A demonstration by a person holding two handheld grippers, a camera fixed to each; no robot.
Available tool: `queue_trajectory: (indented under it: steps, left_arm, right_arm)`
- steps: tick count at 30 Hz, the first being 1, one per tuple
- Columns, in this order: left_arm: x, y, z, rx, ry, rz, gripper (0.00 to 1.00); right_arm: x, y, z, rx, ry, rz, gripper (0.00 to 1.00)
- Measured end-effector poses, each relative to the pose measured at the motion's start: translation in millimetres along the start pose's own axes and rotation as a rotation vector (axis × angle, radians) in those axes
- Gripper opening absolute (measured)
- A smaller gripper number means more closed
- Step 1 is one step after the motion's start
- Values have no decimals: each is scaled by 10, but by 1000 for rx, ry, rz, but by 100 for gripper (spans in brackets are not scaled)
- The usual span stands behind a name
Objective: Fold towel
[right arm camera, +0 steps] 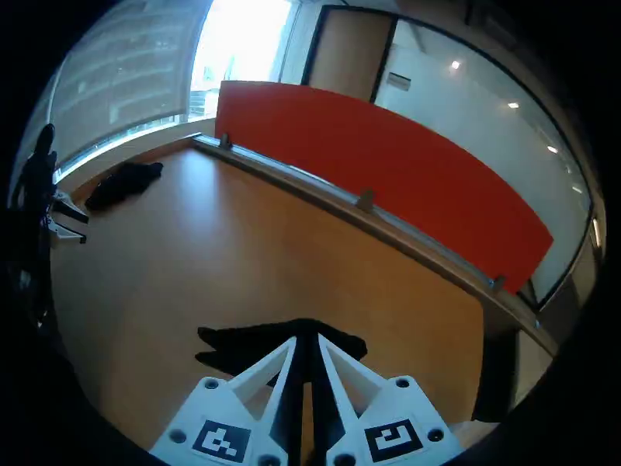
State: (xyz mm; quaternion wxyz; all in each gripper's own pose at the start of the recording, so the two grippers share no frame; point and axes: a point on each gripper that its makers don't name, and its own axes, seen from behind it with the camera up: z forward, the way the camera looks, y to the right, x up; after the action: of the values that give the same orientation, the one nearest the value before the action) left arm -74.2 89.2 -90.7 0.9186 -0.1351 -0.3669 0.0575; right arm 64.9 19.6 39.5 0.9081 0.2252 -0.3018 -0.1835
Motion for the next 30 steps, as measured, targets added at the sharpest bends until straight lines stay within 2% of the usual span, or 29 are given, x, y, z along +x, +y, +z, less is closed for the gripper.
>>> queue_trajectory:
  steps: [8,14,21,30]
  left_arm:
    - [23,53,37,-1,-7,13,88]
    - [64,104,58,-2,-8,23,88]
    - [95,143,74,-4,-7,30,88]
    - [107,178,79,-6,-9,40,88]
  right_arm:
    - [-227,462,-101,-49,-29,23,4]
    - [-387,708,-136,-70,-54,33,4]
    - [-540,897,-195,-88,-80,37,4]
    - [-655,1006,-274,-102,-93,49,4]
